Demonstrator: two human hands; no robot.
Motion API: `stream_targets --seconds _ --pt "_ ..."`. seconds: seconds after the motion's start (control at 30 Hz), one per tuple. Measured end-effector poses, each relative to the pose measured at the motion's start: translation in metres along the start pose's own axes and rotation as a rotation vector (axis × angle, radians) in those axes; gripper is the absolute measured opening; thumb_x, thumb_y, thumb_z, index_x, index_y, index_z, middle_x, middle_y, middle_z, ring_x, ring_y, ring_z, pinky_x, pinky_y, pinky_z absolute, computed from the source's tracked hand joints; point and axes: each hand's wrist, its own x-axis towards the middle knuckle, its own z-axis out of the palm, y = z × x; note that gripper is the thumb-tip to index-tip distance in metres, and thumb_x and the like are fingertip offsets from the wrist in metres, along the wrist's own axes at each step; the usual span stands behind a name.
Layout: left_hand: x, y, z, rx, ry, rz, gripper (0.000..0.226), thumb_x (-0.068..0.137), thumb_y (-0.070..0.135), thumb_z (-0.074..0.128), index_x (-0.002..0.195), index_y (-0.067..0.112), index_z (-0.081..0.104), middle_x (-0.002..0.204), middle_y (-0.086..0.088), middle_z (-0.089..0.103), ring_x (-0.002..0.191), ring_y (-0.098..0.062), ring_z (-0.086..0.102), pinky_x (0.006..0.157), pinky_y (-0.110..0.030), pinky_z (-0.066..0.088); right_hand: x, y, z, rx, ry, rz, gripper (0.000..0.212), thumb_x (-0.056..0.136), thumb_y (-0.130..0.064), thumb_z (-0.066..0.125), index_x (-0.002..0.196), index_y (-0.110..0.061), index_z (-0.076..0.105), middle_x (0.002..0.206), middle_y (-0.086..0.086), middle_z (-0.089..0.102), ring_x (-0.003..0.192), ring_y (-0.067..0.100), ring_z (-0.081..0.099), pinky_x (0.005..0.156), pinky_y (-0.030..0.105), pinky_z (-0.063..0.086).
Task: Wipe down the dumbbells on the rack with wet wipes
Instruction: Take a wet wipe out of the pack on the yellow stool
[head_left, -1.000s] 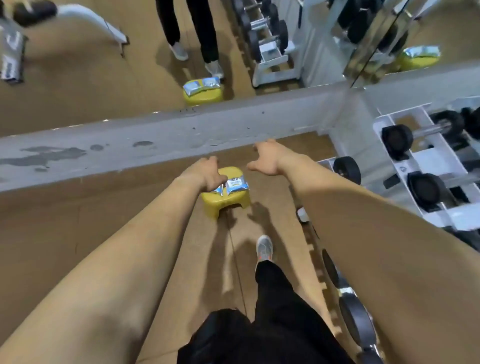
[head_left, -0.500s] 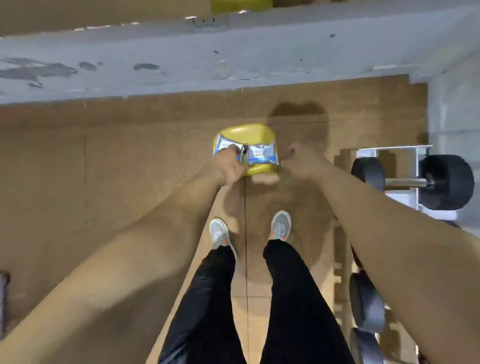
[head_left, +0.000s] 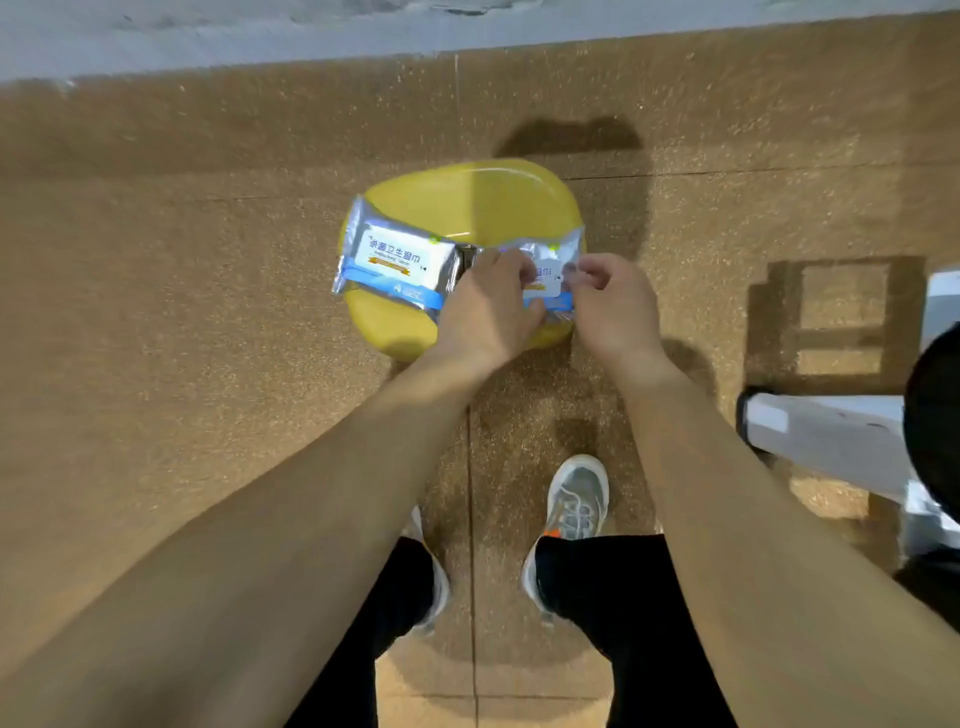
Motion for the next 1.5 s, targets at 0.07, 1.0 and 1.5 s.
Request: stream_targets --seconds 0.07,1.0,1.5 --pt "0.009 -0.007 0.006 -0.023 0.062 0.054 0.019 0.084 0.021 0.067 0.103 0.02 0.064 0.098 0.003 0.062 0.093 -0.019 0.06 0.084 -0.039 0.05 0.008 0.001 0.005 -0.006 0.077 -0.007 0.025 0.091 -0.005 0.052 0.106 0.004 0.069 0.102 0.022 0.071 0.095 0.039 0.065 0.074 0.047 0.055" --pt "0.026 -0.027 0.013 -0.173 0.166 0.326 0.022 0.098 0.027 0.058 0.079 0.015 0.057 0.067 0.005 0.055 0.067 -0.013 0.052 0.065 -0.037 0.039 0.072 -0.039 -0.019 -0.476 -0.436 -0.217 0.021 0.083 -0.008 0.081 0.091 -0.012 0.061 0.077 0.0 0.067 0.077 0.019 0.068 0.076 0.041 0.059" --pt "-0.002 -0.063 -0.015 -0.089 0.433 0.211 0.019 0.078 0.031 0.061 0.065 0.018 0.056 0.06 0.006 0.052 0.067 -0.017 0.047 0.061 -0.035 0.036 0.072 -0.031 -0.012 -0.516 -0.29 -0.299 0.024 0.078 -0.006 0.084 0.08 -0.013 0.061 0.069 -0.012 0.06 0.071 0.011 0.061 0.065 0.023 0.045"
